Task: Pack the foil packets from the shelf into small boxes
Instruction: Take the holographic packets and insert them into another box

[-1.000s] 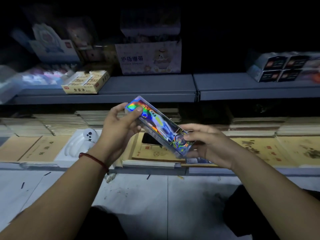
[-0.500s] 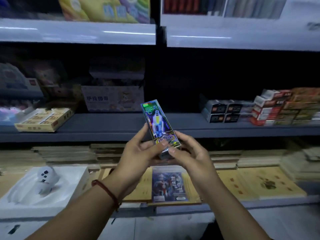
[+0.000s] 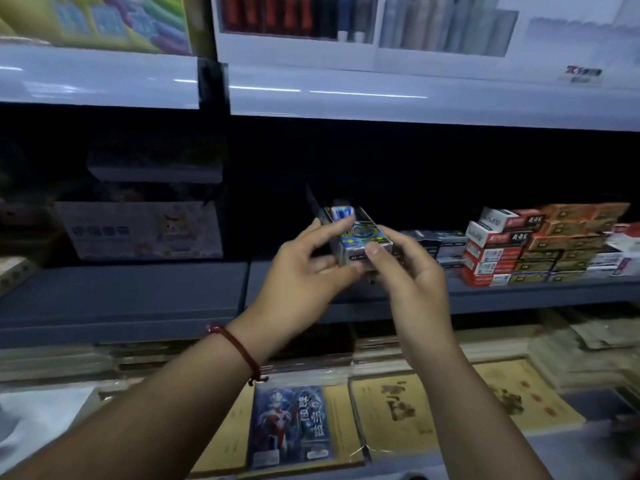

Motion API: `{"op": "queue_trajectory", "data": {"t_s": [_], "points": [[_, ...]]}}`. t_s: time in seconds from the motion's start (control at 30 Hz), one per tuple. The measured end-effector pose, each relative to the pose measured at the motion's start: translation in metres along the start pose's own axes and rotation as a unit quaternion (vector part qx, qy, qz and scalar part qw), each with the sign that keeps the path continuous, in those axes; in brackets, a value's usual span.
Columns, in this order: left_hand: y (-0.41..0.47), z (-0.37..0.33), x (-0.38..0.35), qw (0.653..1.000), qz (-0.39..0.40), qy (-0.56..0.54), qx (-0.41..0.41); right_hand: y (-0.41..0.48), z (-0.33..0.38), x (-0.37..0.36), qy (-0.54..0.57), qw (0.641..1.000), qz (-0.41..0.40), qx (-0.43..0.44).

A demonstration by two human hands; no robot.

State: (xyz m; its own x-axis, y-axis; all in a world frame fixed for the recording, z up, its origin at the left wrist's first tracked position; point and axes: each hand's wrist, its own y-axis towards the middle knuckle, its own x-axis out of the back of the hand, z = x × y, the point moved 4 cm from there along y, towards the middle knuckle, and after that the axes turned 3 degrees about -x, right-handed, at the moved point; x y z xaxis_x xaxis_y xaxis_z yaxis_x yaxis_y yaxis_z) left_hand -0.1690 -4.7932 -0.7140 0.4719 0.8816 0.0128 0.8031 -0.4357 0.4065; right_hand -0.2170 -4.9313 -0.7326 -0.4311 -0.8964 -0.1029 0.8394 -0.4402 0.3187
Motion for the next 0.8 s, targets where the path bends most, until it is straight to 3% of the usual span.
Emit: {"op": "queue_trajectory", "data": {"t_s": [0.43,0.6,0.8], "points": [[0.090,0.023,-0.077,0.990,0.007,0.112,-0.091,0.071,0.000,0.080,-0.021,0.994,-0.100,0.032],[0.094,0.040,-0.097,0.948,0.021,0.299,-0.110,0.073,-0.021,0.102,-0.071,0.990,-0.119,-0.028],[0.107,0.032,-0.113,0.925,0.036,0.353,-0.137,0.072,-0.027,0.120,-0.066,0.981,-0.182,-0.029]]}}
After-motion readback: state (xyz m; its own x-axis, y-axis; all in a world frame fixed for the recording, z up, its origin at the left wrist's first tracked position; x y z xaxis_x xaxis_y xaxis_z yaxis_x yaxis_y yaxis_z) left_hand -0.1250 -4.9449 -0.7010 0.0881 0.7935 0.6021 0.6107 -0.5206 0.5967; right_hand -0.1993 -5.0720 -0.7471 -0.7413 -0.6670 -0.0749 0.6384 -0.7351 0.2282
